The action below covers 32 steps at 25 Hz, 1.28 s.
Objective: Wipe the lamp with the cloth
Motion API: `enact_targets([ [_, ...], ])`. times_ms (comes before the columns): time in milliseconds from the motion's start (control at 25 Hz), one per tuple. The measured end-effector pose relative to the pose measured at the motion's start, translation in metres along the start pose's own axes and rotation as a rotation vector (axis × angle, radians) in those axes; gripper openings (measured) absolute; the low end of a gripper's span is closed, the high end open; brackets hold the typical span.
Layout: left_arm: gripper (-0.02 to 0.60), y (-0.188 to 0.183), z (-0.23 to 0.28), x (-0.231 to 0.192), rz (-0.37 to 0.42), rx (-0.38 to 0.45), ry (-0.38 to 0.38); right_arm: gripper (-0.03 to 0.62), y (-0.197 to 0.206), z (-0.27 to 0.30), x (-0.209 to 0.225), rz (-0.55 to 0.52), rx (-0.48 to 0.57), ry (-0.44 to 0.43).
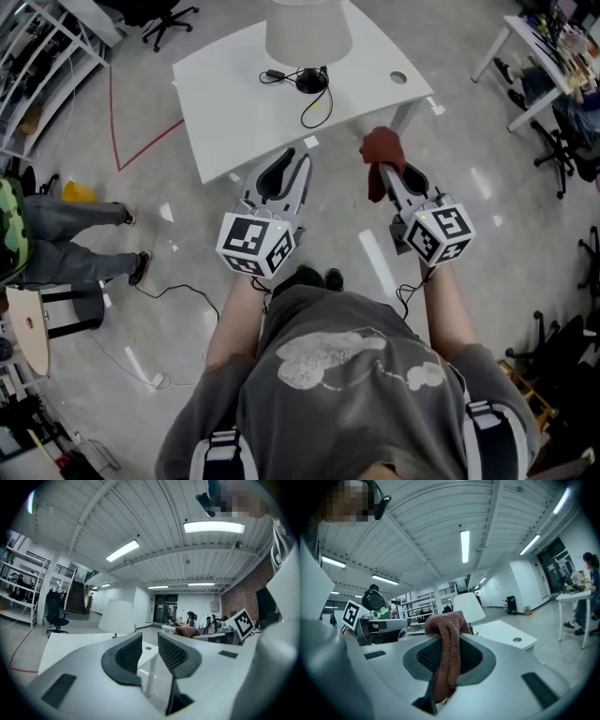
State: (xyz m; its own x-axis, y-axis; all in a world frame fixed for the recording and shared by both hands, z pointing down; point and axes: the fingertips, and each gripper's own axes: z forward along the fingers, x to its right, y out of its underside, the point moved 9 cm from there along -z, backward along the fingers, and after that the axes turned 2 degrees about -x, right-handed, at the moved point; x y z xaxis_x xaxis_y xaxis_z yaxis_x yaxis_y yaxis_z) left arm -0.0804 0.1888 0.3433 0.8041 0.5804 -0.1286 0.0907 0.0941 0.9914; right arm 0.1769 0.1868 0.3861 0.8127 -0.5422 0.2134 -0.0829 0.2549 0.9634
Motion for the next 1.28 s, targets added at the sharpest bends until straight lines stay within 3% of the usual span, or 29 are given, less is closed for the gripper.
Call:
enact_targets([
  [360, 0.212, -0.011, 0.041, -0.034, 0.026, 0.000, 0.023, 0.058, -0.014, 0.032, 0.010, 0.005, 0.002, 0.026],
  [720, 0.451, -0.013, 0.115, -0.100, 0.024, -0.038, 0.031, 0.057, -0.042, 0.092, 0.045, 0.004, 0.010, 0.104],
  [1160, 0.584, -0.019, 0.196, -0.181, 0.046, -0.048, -0.001, 0.057, -0.068, 0.165, 0.075, -0.013, -0.002, 0.182],
  [1280, 0.607, -0.024, 0.211, -0.195, 0.015, -0.040, 0.024, 0.058, -0.073, 0.174, 0.082, -0.018, 0.003, 0.207],
])
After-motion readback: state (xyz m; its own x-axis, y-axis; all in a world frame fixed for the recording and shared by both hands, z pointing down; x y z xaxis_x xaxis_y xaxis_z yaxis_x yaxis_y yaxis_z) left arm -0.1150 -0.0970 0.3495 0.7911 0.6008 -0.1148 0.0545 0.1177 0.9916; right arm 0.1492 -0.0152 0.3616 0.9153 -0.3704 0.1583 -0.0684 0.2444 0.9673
